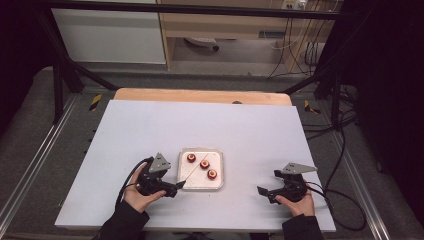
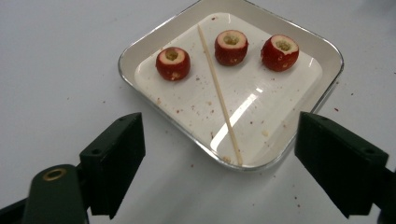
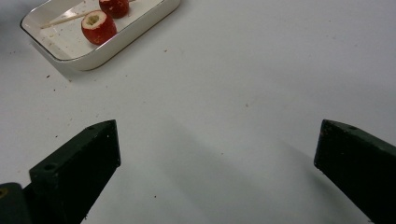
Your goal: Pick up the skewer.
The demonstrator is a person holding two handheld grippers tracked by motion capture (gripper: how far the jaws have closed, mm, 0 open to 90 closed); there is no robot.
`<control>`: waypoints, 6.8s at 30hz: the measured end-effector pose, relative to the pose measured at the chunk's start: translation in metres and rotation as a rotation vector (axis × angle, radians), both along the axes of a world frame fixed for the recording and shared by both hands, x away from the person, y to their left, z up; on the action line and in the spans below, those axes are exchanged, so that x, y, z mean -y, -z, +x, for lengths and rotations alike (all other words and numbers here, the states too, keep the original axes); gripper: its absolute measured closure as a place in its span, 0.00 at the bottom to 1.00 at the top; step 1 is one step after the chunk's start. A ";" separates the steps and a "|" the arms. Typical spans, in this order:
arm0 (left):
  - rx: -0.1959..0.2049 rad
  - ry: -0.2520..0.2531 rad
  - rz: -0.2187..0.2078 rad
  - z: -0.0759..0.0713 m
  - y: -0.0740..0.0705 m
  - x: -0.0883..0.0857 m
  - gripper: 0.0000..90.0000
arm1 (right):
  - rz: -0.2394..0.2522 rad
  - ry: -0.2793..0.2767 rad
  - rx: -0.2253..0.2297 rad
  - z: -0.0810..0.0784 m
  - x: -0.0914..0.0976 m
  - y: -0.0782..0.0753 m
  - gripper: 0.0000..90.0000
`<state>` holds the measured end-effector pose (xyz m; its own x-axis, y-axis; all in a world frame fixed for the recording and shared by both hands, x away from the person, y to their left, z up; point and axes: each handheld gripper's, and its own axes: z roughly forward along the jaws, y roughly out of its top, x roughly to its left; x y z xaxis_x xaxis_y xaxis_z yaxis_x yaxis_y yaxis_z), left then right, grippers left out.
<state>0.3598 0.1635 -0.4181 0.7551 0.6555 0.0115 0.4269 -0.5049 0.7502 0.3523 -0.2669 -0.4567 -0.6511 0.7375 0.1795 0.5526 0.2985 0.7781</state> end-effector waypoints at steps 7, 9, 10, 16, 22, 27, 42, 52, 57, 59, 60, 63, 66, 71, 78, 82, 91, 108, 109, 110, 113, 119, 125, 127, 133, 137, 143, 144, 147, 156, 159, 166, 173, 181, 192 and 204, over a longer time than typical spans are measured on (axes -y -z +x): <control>-0.021 -0.010 0.023 0.009 0.001 0.018 0.25 | 0.000 0.000 -0.002 0.000 0.000 0.000 0.01; -0.028 -0.012 0.029 0.013 0.002 0.022 0.29 | 0.002 0.001 -0.004 0.000 0.000 0.000 0.01; -0.029 -0.015 0.038 0.014 0.003 0.024 0.31 | -0.001 -0.002 -0.004 0.000 0.000 0.000 0.01; -0.052 -0.032 0.063 0.021 0.012 0.035 0.48 | 0.000 -0.002 -0.003 0.000 0.000 0.001 0.01; -0.065 -0.053 0.065 0.025 0.017 0.040 0.63 | 0.000 -0.003 -0.006 0.000 0.000 0.001 0.01; -0.065 -0.060 0.076 0.024 0.022 0.043 0.73 | 0.001 -0.002 -0.006 0.000 0.000 0.001 0.01; -0.064 -0.134 0.015 0.019 0.029 0.044 0.92 | 0.003 -0.003 -0.007 0.000 0.000 0.000 0.01; -0.075 -0.174 -0.015 0.018 0.030 0.044 0.97 | 0.003 -0.007 -0.005 0.000 -0.001 0.001 0.01; -0.072 -0.174 -0.025 0.017 0.031 0.043 0.98 | 0.003 -0.007 -0.004 0.000 -0.001 0.001 0.01; -0.076 -0.173 -0.037 0.017 0.031 0.043 0.98 | 0.002 -0.007 -0.004 0.000 -0.001 0.001 0.01; -0.075 -0.168 -0.043 0.017 0.032 0.042 0.98 | 0.002 -0.007 -0.006 0.000 -0.001 0.001 0.01; -0.067 -0.161 -0.052 0.017 0.031 0.041 0.98 | 0.003 -0.007 -0.007 0.000 -0.001 0.001 0.01; -0.057 -0.160 -0.066 0.016 0.028 0.039 0.98 | 0.003 -0.007 -0.007 0.000 -0.001 0.001 0.01; -0.045 -0.156 -0.091 0.016 0.024 0.034 0.98 | 0.003 -0.007 -0.007 0.000 -0.001 0.001 0.01; -0.034 -0.134 -0.107 0.015 0.018 0.029 0.98 | -0.001 -0.014 0.000 0.000 -0.003 0.001 0.01; -0.033 -0.106 -0.121 0.013 0.014 0.028 0.98 | -0.008 -0.021 0.003 0.000 -0.005 0.000 0.01; -0.029 -0.057 -0.114 0.009 0.010 0.030 0.98 | -0.034 -0.037 0.019 -0.001 -0.013 -0.003 0.01; -0.034 0.041 -0.083 0.001 0.002 0.043 0.98 | -0.156 -0.085 0.074 -0.003 -0.041 -0.014 0.02; -0.035 0.047 -0.079 0.000 0.001 0.044 0.98 | -0.166 -0.092 0.080 -0.003 -0.043 -0.014 0.02; -0.036 0.055 -0.074 0.000 0.001 0.045 0.98 | -0.183 -0.099 0.088 -0.003 -0.047 -0.016 0.03; -0.041 0.068 -0.069 0.000 -0.001 0.046 0.98 | -0.198 -0.112 0.096 -0.003 -0.050 -0.017 0.03; -0.046 0.100 -0.053 0.000 -0.005 0.050 0.98 | -0.246 -0.159 0.122 -0.002 -0.067 -0.025 0.05; -0.053 0.134 -0.028 0.000 -0.007 0.055 0.98 | -0.300 -0.208 0.164 -0.004 -0.079 -0.032 0.07; -0.055 0.143 -0.018 0.000 -0.008 0.058 0.98 | -0.332 -0.234 0.187 -0.004 -0.086 -0.036 0.09; -0.058 0.176 0.007 -0.001 -0.010 0.066 0.98 | -0.390 -0.279 0.237 -0.004 -0.097 -0.043 0.14; -0.059 0.195 0.019 -0.002 -0.012 0.072 0.98 | -0.445 -0.332 0.272 -0.005 -0.107 -0.046 0.18; -0.068 0.225 0.039 -0.002 -0.013 0.081 0.98 | -0.496 -0.387 0.320 -0.006 -0.116 -0.048 0.26; -0.068 0.229 0.040 -0.002 -0.013 0.082 0.98 | -0.508 -0.398 0.332 -0.006 -0.117 -0.048 0.27; -0.072 0.246 0.050 -0.002 -0.014 0.087 0.98 | -0.533 -0.439 0.359 -0.006 -0.120 -0.047 0.31; -0.079 0.286 0.078 -0.004 -0.014 0.101 0.98 | -0.615 -0.537 0.438 -0.010 -0.122 -0.042 0.46; -0.080 0.299 0.080 -0.005 -0.016 0.105 0.98 | -0.628 -0.558 0.452 -0.011 -0.122 -0.041 0.49; -0.079 0.325 0.087 -0.008 -0.017 0.116 0.98 | -0.684 -0.629 0.482 -0.013 -0.123 -0.037 0.65; -0.086 0.345 0.093 -0.010 -0.014 0.126 0.98 | -0.739 -0.718 0.530 -0.016 -0.122 -0.034 0.80; -0.090 0.362 0.104 -0.012 -0.013 0.129 0.98 | -0.791 -0.790 0.562 -0.019 -0.122 -0.032 0.92; -0.102 0.368 0.106 -0.011 -0.010 0.128 0.98 | -0.858 -0.855 0.597 -0.021 -0.123 -0.029 0.99; -0.236 0.334 0.200 0.001 -0.015 0.119 0.87 | -0.954 -0.891 0.646 -0.019 -0.132 -0.033 0.99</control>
<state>0.3605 0.0447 -0.4028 0.9220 0.3777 -0.0852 0.3637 -0.7692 0.5255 0.3329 -0.1346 -0.4232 -0.7231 -0.2773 -0.6327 -0.4506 0.8835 0.1278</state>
